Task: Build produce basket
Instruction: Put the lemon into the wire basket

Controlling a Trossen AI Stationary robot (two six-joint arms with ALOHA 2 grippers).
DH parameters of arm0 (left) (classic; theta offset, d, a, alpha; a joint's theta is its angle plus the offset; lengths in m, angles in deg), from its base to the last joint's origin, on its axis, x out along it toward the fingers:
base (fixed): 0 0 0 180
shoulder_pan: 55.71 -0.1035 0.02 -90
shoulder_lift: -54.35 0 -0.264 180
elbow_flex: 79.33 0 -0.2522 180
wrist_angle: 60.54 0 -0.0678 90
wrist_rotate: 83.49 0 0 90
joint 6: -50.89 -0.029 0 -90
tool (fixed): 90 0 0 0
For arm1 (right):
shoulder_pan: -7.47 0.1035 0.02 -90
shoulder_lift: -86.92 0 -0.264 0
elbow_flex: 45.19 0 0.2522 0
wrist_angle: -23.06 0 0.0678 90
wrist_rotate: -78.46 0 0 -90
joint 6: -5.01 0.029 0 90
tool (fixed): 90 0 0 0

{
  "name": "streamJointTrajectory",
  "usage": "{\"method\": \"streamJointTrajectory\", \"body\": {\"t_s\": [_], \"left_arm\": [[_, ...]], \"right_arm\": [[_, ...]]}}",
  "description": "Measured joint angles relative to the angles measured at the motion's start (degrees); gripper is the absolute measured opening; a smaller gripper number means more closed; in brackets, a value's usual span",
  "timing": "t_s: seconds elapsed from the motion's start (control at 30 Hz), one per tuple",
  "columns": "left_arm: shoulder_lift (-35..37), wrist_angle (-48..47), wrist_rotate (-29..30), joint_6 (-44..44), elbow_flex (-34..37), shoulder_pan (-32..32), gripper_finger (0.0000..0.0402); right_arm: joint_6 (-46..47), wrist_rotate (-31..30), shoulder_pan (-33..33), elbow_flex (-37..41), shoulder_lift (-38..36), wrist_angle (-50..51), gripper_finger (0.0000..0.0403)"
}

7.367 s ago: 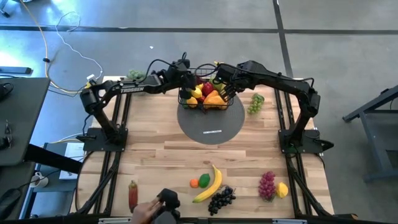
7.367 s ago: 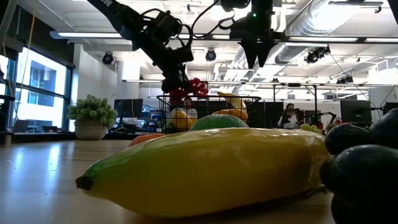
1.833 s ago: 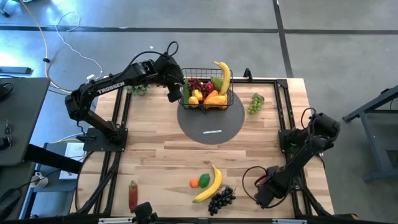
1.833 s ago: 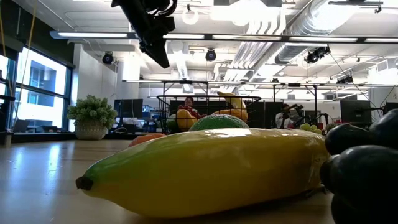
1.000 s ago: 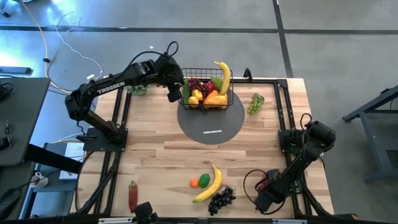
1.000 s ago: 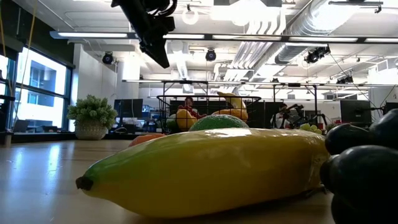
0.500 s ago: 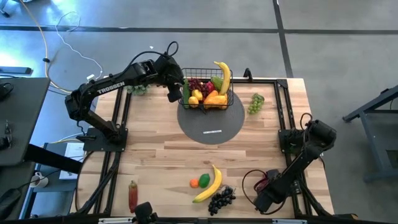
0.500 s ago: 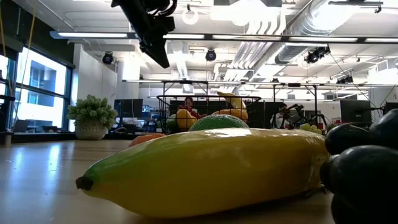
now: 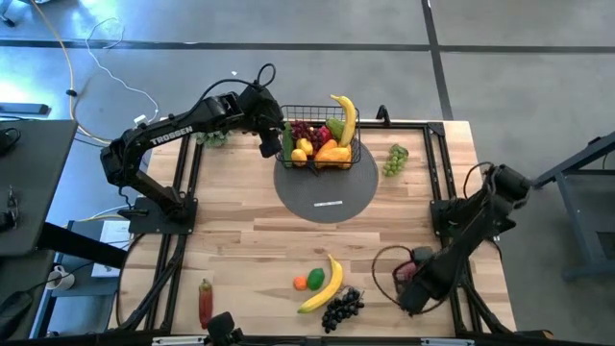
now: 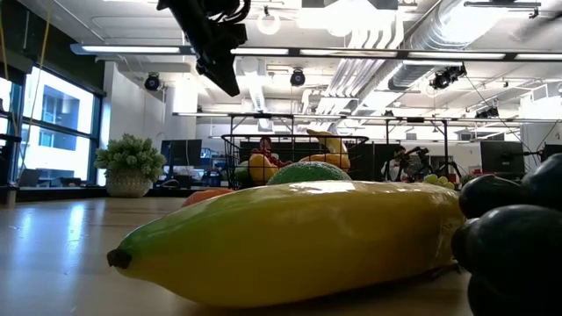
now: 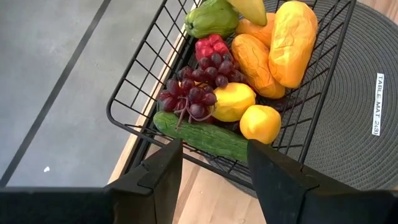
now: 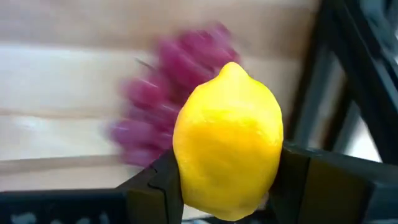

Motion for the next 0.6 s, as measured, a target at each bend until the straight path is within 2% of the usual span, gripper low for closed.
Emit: {"method": "streamJointTrajectory", "body": {"t_s": [0.33,0.43,0.6], "left_arm": [[0.00,0.17,0.02,-0.02,0.00,-0.01,0.0168],[0.00,0.17,0.02,0.00,0.00,-0.01,0.0168],[0.00,0.19,0.02,-0.01,0.00,-0.01,0.0168]], "right_arm": [[-11.10,-29.30,-10.87,0.00,-11.80,0.45,0.0145],[-16.90,-34.68,-15.33,0.00,-14.72,0.14,0.0145],[-29.32,-39.79,-24.59,0.00,-18.27,-2.24,0.0145]]}}
